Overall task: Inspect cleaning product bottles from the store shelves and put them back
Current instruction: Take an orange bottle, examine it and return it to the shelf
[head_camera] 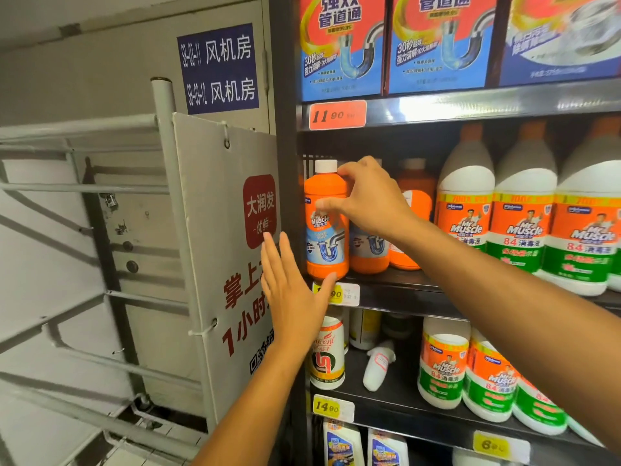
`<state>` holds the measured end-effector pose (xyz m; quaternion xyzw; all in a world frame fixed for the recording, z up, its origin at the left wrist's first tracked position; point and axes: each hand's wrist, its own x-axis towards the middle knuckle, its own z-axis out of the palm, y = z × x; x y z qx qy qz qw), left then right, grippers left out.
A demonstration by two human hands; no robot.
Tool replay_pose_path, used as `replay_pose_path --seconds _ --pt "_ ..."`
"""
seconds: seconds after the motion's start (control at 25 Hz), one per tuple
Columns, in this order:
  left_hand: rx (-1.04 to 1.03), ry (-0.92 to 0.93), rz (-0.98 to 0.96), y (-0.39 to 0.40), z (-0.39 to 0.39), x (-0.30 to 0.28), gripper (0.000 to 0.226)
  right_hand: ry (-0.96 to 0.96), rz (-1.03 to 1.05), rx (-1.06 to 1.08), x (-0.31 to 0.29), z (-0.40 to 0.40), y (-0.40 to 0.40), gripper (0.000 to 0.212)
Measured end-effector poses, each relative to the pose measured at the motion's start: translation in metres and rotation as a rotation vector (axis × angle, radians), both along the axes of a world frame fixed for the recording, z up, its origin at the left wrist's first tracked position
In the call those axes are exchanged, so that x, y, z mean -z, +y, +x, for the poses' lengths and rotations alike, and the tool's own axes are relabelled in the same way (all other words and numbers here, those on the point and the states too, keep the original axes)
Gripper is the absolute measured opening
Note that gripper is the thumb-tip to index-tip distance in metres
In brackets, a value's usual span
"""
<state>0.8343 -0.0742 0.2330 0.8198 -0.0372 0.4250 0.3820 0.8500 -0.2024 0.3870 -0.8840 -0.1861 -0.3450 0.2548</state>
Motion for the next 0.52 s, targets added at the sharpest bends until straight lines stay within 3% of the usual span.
replay_pose_path --seconds 0.28,0.52 --pt "0.045 0.050 -0.147 0.004 0.009 -0.005 0.110 -0.040 -0.007 -0.049 0.017 0.006 -0.002 0.068" --pt "0.133 0.074 -0.211 0.006 0.005 -0.001 0.106 0.012 0.119 -0.186 0.022 -0.005 -0.016 0.067"
